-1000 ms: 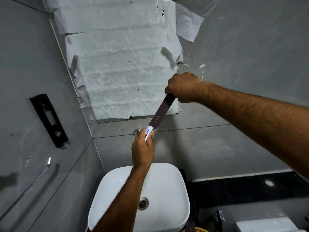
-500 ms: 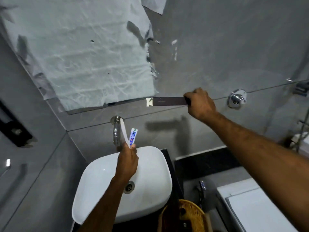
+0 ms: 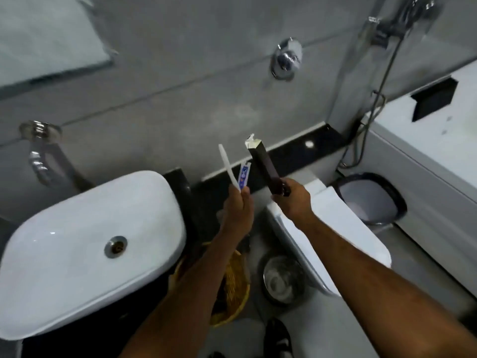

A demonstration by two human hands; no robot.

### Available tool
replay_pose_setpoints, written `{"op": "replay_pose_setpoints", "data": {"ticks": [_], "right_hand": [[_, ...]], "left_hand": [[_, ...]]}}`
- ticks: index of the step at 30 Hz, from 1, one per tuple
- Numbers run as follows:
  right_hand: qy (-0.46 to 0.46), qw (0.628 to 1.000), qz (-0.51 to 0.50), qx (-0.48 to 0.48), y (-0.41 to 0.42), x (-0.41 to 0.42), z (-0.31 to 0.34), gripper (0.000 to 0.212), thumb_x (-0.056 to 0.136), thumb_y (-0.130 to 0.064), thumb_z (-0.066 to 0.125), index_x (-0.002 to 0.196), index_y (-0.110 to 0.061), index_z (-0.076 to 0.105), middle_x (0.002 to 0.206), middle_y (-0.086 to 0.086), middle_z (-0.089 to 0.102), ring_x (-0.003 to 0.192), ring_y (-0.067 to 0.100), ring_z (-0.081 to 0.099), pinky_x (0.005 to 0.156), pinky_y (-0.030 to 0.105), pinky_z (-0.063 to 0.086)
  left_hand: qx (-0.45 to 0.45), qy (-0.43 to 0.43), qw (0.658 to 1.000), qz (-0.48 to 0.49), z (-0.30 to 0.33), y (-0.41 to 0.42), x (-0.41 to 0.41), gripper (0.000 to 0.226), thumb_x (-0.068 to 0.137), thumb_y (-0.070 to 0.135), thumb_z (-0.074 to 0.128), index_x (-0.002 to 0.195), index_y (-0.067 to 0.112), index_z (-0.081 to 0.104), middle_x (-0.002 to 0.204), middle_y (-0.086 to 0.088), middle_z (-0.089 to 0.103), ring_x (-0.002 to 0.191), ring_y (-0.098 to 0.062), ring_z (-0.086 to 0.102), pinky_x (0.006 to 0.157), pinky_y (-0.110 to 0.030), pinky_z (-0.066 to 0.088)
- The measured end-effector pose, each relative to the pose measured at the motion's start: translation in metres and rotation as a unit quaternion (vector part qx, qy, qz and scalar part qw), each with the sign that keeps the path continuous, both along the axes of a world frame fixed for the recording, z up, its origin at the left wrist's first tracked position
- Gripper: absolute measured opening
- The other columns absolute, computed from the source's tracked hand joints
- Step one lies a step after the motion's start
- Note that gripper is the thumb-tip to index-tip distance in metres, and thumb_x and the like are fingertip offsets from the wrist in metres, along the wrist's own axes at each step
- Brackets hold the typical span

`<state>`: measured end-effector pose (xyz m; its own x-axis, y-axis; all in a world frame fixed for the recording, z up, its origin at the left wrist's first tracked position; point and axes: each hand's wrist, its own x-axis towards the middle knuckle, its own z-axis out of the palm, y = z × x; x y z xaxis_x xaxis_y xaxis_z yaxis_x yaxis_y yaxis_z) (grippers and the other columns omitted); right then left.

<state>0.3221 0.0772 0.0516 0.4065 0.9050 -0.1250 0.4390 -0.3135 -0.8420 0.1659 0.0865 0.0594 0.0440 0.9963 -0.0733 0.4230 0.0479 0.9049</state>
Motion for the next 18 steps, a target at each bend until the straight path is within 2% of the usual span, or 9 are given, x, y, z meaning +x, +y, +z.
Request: {"op": "replay_pose_setpoints", "data": {"ticks": [1, 3, 6, 9, 11, 15, 18], "right_hand": [[0.005, 1.000, -0.017, -0.019, -0.012, 0.014, -0.017, 0.040, 0.075, -0.007, 0.076, 0.111, -0.023, 0.068, 0.093, -0.004, 0.065, 0.086, 0.018, 0.059, 0.078, 0.028, 0.044], [0.021, 0.997, -0.044, -0.066, -0.039, 0.040, -0.055, 0.039, 0.074, -0.004, 0.074, 0.108, -0.021, 0.068, 0.093, -0.001, 0.069, 0.087, 0.022, 0.063, 0.078, 0.029, 0.051], [0.022, 0.984, -0.075, -0.162, -0.086, 0.070, -0.119, 0.028, 0.072, -0.006, 0.072, 0.089, -0.028, 0.065, 0.079, -0.012, 0.067, 0.083, 0.022, 0.066, 0.062, 0.012, 0.044], [0.014, 0.961, -0.067, -0.270, -0.132, 0.088, -0.178, 0.016, 0.073, -0.017, 0.073, 0.089, -0.019, 0.069, 0.086, 0.004, 0.074, 0.084, 0.028, 0.068, 0.076, 0.028, 0.053], [-0.009, 0.935, -0.036, -0.353, -0.158, 0.097, -0.216, 0.022, 0.073, -0.023, 0.074, 0.093, -0.014, 0.071, 0.090, 0.012, 0.074, 0.084, 0.032, 0.069, 0.078, 0.037, 0.057], [-0.057, 0.891, 0.023, -0.449, -0.182, 0.100, -0.281, 0.037, 0.069, -0.036, 0.083, 0.092, -0.009, 0.073, 0.095, 0.013, 0.071, 0.088, 0.030, 0.067, 0.066, 0.029, 0.051], [-0.054, 0.883, 0.011, -0.466, -0.184, 0.094, -0.325, 0.039, 0.067, -0.041, 0.085, 0.085, -0.009, 0.069, 0.089, 0.012, 0.070, 0.085, 0.029, 0.067, 0.061, 0.029, 0.045]], "left_hand": [[-0.013, 0.012, 1.000, -0.006, -0.014, -0.008, 0.018, 0.041, 0.090, 0.053, 0.029, 0.102, 0.017, 0.045, 0.087, -0.015, 0.066, 0.077, -0.030, 0.067, 0.071, -0.048, 0.058], [-0.039, 0.005, 0.999, -0.007, -0.043, -0.029, 0.054, 0.050, 0.087, 0.056, 0.027, 0.107, 0.015, 0.046, 0.094, -0.015, 0.067, 0.083, -0.029, 0.067, 0.076, -0.047, 0.056], [-0.116, 0.017, 0.993, -0.022, -0.104, -0.069, 0.097, 0.053, 0.093, 0.050, 0.030, 0.117, 0.006, 0.047, 0.109, -0.022, 0.066, 0.097, -0.034, 0.066, 0.086, -0.049, 0.054], [-0.192, 0.039, 0.979, -0.055, -0.166, -0.105, 0.108, 0.045, 0.096, 0.037, 0.035, 0.116, -0.001, 0.047, 0.111, -0.030, 0.063, 0.100, -0.044, 0.062, 0.088, -0.051, 0.052], [-0.217, 0.075, 0.972, -0.052, -0.205, -0.123, 0.106, 0.040, 0.098, 0.031, 0.039, 0.118, -0.002, 0.049, 0.115, -0.030, 0.062, 0.105, -0.043, 0.060, 0.090, -0.043, 0.049], [-0.286, 0.153, 0.944, -0.064, -0.274, -0.140, 0.093, 0.041, 0.100, 0.028, 0.039, 0.126, -0.002, 0.046, 0.123, -0.030, 0.060, 0.109, -0.044, 0.058, 0.086, -0.040, 0.045], [-0.328, 0.189, 0.924, -0.059, -0.317, -0.146, 0.085, 0.038, 0.100, 0.030, 0.037, 0.117, -0.002, 0.046, 0.123, -0.032, 0.058, 0.109, -0.046, 0.056, 0.085, -0.041, 0.044]]}}
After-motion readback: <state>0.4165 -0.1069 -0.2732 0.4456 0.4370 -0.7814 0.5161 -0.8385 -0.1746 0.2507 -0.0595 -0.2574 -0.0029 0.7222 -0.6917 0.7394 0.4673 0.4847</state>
